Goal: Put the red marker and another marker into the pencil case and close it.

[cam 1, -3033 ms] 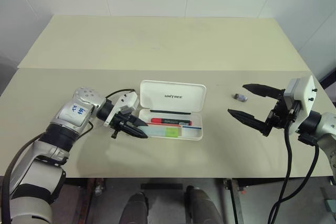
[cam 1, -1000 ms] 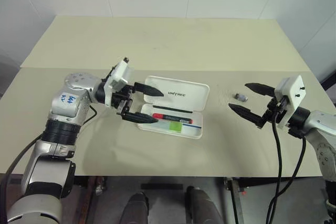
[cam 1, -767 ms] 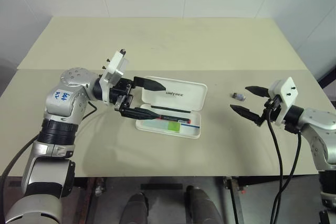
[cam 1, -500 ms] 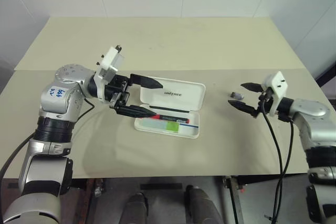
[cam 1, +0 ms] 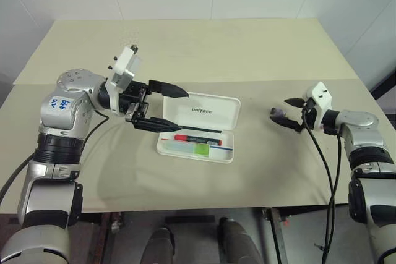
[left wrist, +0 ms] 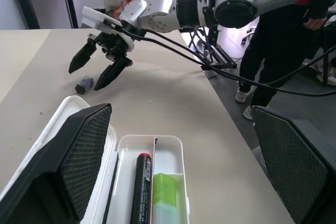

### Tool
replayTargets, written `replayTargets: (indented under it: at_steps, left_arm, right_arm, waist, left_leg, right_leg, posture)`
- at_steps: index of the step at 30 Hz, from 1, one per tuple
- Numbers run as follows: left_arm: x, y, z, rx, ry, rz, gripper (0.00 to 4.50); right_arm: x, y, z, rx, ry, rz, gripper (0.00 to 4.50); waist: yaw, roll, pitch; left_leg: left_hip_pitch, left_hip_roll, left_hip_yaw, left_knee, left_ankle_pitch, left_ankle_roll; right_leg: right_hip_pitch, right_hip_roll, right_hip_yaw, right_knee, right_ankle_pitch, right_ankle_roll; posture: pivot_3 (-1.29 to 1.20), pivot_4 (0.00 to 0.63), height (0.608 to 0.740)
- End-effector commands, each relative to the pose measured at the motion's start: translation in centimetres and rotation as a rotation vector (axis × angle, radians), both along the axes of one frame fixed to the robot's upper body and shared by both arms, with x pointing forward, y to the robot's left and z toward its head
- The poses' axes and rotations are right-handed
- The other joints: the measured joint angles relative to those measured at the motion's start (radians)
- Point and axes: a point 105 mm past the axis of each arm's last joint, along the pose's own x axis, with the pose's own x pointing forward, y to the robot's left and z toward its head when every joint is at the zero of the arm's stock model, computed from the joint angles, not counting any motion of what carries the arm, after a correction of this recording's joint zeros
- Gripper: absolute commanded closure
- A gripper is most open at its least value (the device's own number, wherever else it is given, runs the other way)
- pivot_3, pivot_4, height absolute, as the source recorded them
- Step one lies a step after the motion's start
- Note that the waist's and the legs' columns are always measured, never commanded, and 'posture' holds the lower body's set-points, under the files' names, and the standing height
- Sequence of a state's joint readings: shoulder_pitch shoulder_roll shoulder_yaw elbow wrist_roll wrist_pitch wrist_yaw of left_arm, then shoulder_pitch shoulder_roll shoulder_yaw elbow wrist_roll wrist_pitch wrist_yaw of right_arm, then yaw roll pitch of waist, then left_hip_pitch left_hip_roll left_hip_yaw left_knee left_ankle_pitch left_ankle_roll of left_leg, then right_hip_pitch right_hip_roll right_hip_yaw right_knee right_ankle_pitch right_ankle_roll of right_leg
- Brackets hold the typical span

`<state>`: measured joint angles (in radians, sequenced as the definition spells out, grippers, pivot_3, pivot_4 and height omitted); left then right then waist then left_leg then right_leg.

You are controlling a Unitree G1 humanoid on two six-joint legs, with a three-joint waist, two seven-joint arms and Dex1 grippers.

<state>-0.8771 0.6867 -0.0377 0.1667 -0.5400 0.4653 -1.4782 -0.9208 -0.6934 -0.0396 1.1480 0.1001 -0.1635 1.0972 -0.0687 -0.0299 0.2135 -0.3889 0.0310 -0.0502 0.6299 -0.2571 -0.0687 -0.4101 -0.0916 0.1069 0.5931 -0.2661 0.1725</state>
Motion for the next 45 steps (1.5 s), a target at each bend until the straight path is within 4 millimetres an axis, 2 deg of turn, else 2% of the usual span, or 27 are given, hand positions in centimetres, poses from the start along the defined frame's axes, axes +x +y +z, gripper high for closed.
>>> replayTargets:
  at_steps: [1, 8, 9, 11, 13, 20, 26, 29, 34, 37, 41, 45]
  left_arm:
    - [-0.7, 0.3, 1.2, -0.016, -0.049, 0.001, 0.04]
    - [-0.8, 0.5, 1.4, -0.01, -0.059, 0.009, 0.04]
    - [-0.9, 0.4, 1.5, -0.01, -0.06, 0.009, 0.0]
    - [-0.9, 0.4, 1.5, -0.008, -0.061, 0.008, 0.0]
    - [-0.9, 0.5, 1.5, -0.005, -0.062, 0.009, 0.0]
    - [-0.7, 0.5, 1.3, -0.008, -0.058, 0.015, 0.0]
    - [-0.4, 0.5, 0.8, -0.005, -0.052, 0.015, 0.0]
    - [-0.1, 0.8, -0.2, 0.009, -0.045, 0.022, 0.0]
    - [-0.3, 1.5, -2.6, 0.065, -0.018, 0.015, 0.0]
    - [-0.4, 1.7, -3.3, 0.07, 0.001, 0.019, 0.0]
    - [-0.7, 2.3, -5.1, 0.094, 0.039, 0.028, 0.0]
    - [-0.7, 2.7, -6.2, 0.106, 0.051, 0.039, 0.0]
  right_arm:
    - [0.5, 0.2, 0.7, 0.002, -0.033, -0.009, 0.0]
    - [0.7, 0.9, -0.7, 0.046, 0.011, -0.027, 0.0]
    - [0.8, 1.1, -0.8, 0.058, 0.017, -0.025, 0.4]
    - [0.7, 1.5, -1.1, 0.074, 0.031, -0.01, 0.92]
    - [0.6, 1.9, -1.3, 0.085, 0.037, 0.011, 1.72]
    - [0.6, 2.7, -1.8, 0.101, 0.028, 0.027, 4.1]
    - [0.5, 3.1, -1.8, 0.107, -0.007, 0.046, 4.16]
    - [-0.4, 3.8, -0.9, 0.099, -0.065, 0.133, 4.16]
    - [-3.6, 5.2, 1.4, 0.109, -0.132, 0.286, 4.16]
    - [-5.5, 6.2, 2.3, 0.114, -0.135, 0.32, 4.16]
    - [-8.9, 9.7, 3.5, 0.137, -0.131, 0.418, 4.16]
    - [-10.2, 12.2, 3.5, 0.139, -0.101, 0.465, 4.16]
  waist:
    - [-0.006, 0.0, 0.0]
    - [-0.02, 0.0, 0.0]
    - [-0.021, 0.0, 0.0]
    - [-0.023, 0.0, 0.0]
    - [-0.024, 0.0, 0.0]
    - [-0.029, 0.0, 0.0]
    - [-0.039, 0.0, 0.0]
    - [-0.04, 0.0, 0.0]
    - [-0.037, 0.0, 0.0]
    - [-0.03, 0.0, 0.0]
    - [-0.015, 0.0, 0.0]
    - [-0.009, 0.0, 0.0]
  left_leg:
    - [0.0, 0.0, 0.0, 0.0, 0.0, 0.0]
    - [0.0, 0.0, 0.0, 0.0, 0.001, -0.002]
    - [0.001, 0.0, 0.0, 0.0, 0.001, -0.002]
    - [0.001, 0.0, 0.0, 0.0, 0.001, -0.002]
    - [0.002, 0.0, 0.0, 0.001, 0.002, -0.003]
    - [0.002, 0.0, -0.001, 0.001, 0.003, -0.004]
    - [0.002, 0.0, -0.001, 0.001, 0.003, -0.004]
    - [0.002, 0.0, -0.001, 0.0, 0.003, -0.004]
    - [0.001, 0.0, -0.001, 0.0, 0.003, -0.004]
    - [0.001, 0.0, -0.002, 0.0, 0.003, -0.004]
    - [0.003, 0.0, -0.002, 0.001, 0.002, -0.004]
    - [0.003, 0.0, -0.004, 0.003, 0.003, -0.004]
  right_leg:
    - [0.0, 0.0, 0.0, 0.0, 0.0, 0.0]
    - [0.0, 0.0, 0.0, 0.001, 0.0, 0.0]
    - [0.0, 0.0, 0.0, 0.001, 0.0, 0.0]
    - [0.0, 0.0, 0.0, 0.002, 0.0, 0.0]
    - [0.001, 0.0, 0.001, 0.003, 0.0, 0.001]
    - [0.001, 0.0, 0.001, 0.005, 0.001, 0.001]
    - [0.001, 0.001, 0.001, 0.005, 0.001, 0.001]
    - [0.0, 0.001, 0.001, 0.006, 0.0, 0.001]
    - [0.0, 0.0, 0.001, 0.009, 0.0, 0.002]
    - [0.0, 0.001, 0.001, 0.01, -0.001, 0.002]
    - [0.0, 0.001, 0.001, 0.01, -0.002, 0.0]
    - [0.0, 0.002, 0.001, 0.011, -0.002, -0.001]
  posture:
    - [0.0, 0.15, 0.74]
    - [0.0, 0.15, 0.74]
    - [0.0, 0.15, 0.74]
    - [0.0, 0.15, 0.74]
    - [0.0, 0.15, 0.74]
    - [0.0, 0.15, 0.74]
    - [0.0, 0.15, 0.74]
    - [0.0, 0.15, 0.74]
    - [0.0, 0.15, 0.74]
    - [0.0, 0.15, 0.74]
    - [0.0, 0.15, 0.74]
    - [0.0, 0.15, 0.74]
